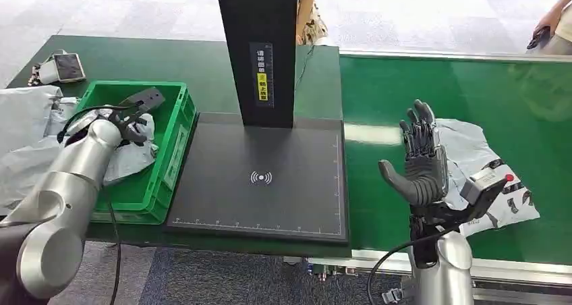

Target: Moved the parcel from conveyor to table for the left to box.

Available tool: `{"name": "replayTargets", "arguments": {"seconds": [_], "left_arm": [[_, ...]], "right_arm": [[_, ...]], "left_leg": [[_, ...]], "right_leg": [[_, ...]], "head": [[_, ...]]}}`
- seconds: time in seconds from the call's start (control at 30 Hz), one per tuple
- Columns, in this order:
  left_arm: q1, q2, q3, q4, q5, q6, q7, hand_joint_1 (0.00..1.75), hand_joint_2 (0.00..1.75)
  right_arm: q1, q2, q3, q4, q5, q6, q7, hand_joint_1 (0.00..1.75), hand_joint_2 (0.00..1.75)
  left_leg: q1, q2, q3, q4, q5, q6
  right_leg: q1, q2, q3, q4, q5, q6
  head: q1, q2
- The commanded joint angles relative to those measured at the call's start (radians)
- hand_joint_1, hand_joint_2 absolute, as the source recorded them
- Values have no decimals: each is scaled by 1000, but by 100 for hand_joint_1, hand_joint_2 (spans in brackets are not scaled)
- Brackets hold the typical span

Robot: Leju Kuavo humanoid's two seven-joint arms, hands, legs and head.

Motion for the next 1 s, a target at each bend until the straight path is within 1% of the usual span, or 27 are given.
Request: {"name": "replayTargets", "arguments": {"seconds": [0.03, 0.07, 0.1, 0.17, 0.2, 0.23, 0.27, 0.3, 0.33, 0.37, 0.4, 0.43, 0.47, 0.5, 0.53, 0.57, 0.6, 0.63, 0.67, 0.7, 0.73, 0.77, 0.8, 0.83, 0.9, 0.93, 1.0], "left_arm": [[-54, -15, 63, -1, -4, 250, -143, 0, 0], [-52, -19, 73, -8, 6, 284, -167, 0, 0], [-39, -37, 132, -30, 75, 388, -285, 0, 0], [-35, -47, 150, -28, 95, 408, -309, 0, 0], [4, -95, 259, -88, 261, 434, -513, 0, 0], [39, -123, 285, -124, 336, 443, -629, 0, 0], [56, -139, 282, -129, 336, 461, -630, 0, 0], [165, -217, 330, -290, 588, 334, -887, 0, 0], [237, -238, 275, -385, 617, 334, -860, 0, 0], [305, -248, 209, -479, 703, 299, -866, 0, 0], [386, -270, 175, -593, 867, 184, -951, 0, 0], [466, -274, 128, -691, 997, 96, -948, 0, 175], [534, -272, 71, -766, 1134, 18, -941, 0, 175], [579, -260, 43, -805, 1234, -82, -947, 0, 175], [657, -253, -7, -843, 1367, -198, -936, 0, 175], [683, -245, -36, -847, 1380, -181, -956, 0, 175], [699, -226, -85, -835, 1350, -188, -953, 0, 175], [724, -233, -101, -811, 1389, -246, -955, 0, 175], [737, -236, -110, -798, 1389, -244, -968, 0, 175], [738, -234, -124, -778, 1381, -244, -969, 0, 175], [746, -230, -146, -754, 1357, -229, -990, 0, 175], [753, -229, -155, -740, 1350, -229, -997, 0, 175], [758, -237, -143, -716, 1394, -269, -986, 0, 175], [769, -230, -151, -720, 1365, -239, -987, 0, 175], [787, -231, -143, -732, 1376, -251, -989, 0, 175], [796, -225, -147, -749, 1362, -244, -983, 0, 175], [819, -228, -135, -781, 1329, -208, -964, 0, 175]], "right_arm": [[15, -29, 7, -16, -6, -8, 7, 0, 175], [19, -32, 8, -20, -7, -8, 7, 0, 175], [31, -37, 11, -26, -7, -19, 4, 0, 175], [39, -42, 12, -26, -7, -21, 1, 0, 175], [49, -45, 13, -25, -3, -31, -7, 0, 175], [60, -46, 11, -25, 9, -44, -12, 0, 175], [65, -47, 10, -25, 11, -46, -16, 0, 175], [69, -49, 11, -18, 40, -71, -14, 0, 175], [66, -49, 13, -11, 43, -73, -14, 0, 175], [58, -51, 18, 0, 71, -95, -8, 0, 175], [41, -53, 29, 20, 117, -133, 15, 0, 175], [18, -51, 43, 48, 140, -157, 29, 0, 175], [-6, -54, 61, 79, 165, -188, 37, 0, 175], [-22, -56, 78, 103, 189, -207, 52, 0, 175], [-42, -52, 97, 150, 200, -217, 74, 0, 175], [-49, -50, 106, 173, 202, -232, 69, 0, 175], [-34, -45, 108, 180, 190, -229, 80, 0, 175], [-11, -41, 109, 181, 176, -219, 92, 0, 175], [4, -41, 114, 180, 177, -221, 91, 0, 175], [16, -38, 114, 181, 164, -217, 89, 0, 175], [37, -37, 119, 183, 160, -215, 95, 0, 175], [50, -34, 120, 190, 154, -213, 97, 0, 175], [56, -30, 120, 202, 144, -209, 107, 0, 175], [57, -26, 121, 218, 143, -213, 124, 0, 175], [50, -25, 127, 245, 139, -212, 145, 0, 175], [42, -27, 132, 259, 142, -208, 165, 0, 175], [37, -25, 136, 271, 141, -203, 172, 0, 175]], "left_leg": [[0, -1, 1, 0, -1, 0], [1, -1, 2, 0, -1, 0], [1, -1, 0, 0, 0, 0], [0, -2, 1, 0, 0, 0], [0, -3, 3, -1, 0, 1], [0, -2, 1, -1, 0, 0], [0, -4, 3, -2, 0, 1], [0, -5, 4, -3, 0, 1], [-1, -4, 4, -3, 0, 1], [-1, -4, 6, -5, 0, 1], [-2, -3, 5, -4, 0, 1], [-2, -6, 5, -4, 0, 2], [-2, 1, 8, -5, -1, 2], [-4, 2, 7, -4, -2, 2], [-3, 6, 5, -3, -3, 2], [-3, 9, 8, -4, -4, 1], [-4, 10, 7, -4, -4, 2], [-4, 8, 8, -4, -5, 2], [-3, 6, 6, -3, -4, 2], [-3, 5, 10, -5, -5, 2], [-3, 2, 6, -3, -4, 2], [-3, 2, 7, -4, -4, 2], [-2, 0, 9, -4, -5, 2], [-3, 0, 4, -2, -4, 2], [-2, 2, 7, -4, -5, 2], [-3, 2, 4, -3, -5, 2], [-2, 4, 7, -4, -6, 1]], "right_leg": [[0, -1, 2, -1, -1, 0], [1, -2, 3, -1, -1, -1], [0, -1, 1, -1, 0, 0], [0, -2, 2, -1, -1, 0], [0, -3, 4, -2, -1, 0], [0, -2, 2, -1, 0, 0], [0, -5, 5, -3, -1, 0], [0, -6, 6, -4, -1, 0], [-1, -5, 6, -4, -1, 0], [-2, -5, 8, -6, -1, 0], [-3, -3, 6, -5, -1, 1], [-2, -7, 8, -6, -1, 1], [-3, 0, 9, -7, 0, 0], [-4, 1, 7, -5, -1, 1], [-4, 5, 4, -4, 0, 1], [-4, 9, 6, -6, 1, 0], [-4, 9, 5, -4, 0, 0], [-4, 8, 6, -5, 0, 0], [-3, 5, 5, -4, -1, 0], [-3, 4, 9, -6, -2, 0], [-3, 2, 5, -5, -2, 0], [-2, 1, 7, -6, -3, 0], [-1, -1, 9, -6, -4, 0], [-1, -1, 4, -4, -3, 0], [0, 1, 8, -6, -3, 0], [-1, 2, 4, -4, -3, 0], [0, 3, 7, -6, -3, -1]], "head": [[0, 0], [0, 0], [0, 0], [0, 0], [-1, 0], [0, 0], [0, 0], [0, 0], [-1, 0], [-1, 0], [0, 0], [1, 0], [-1, 0], [0, 0], [1, 0], [-1, 0], [0, 0], [0, 0], [-1, 0], [-1, 0], [0, 0], [-1, 0], [-1, 0], [0, 0], [0, 0], [-1, 0], [-1, 0]]}}
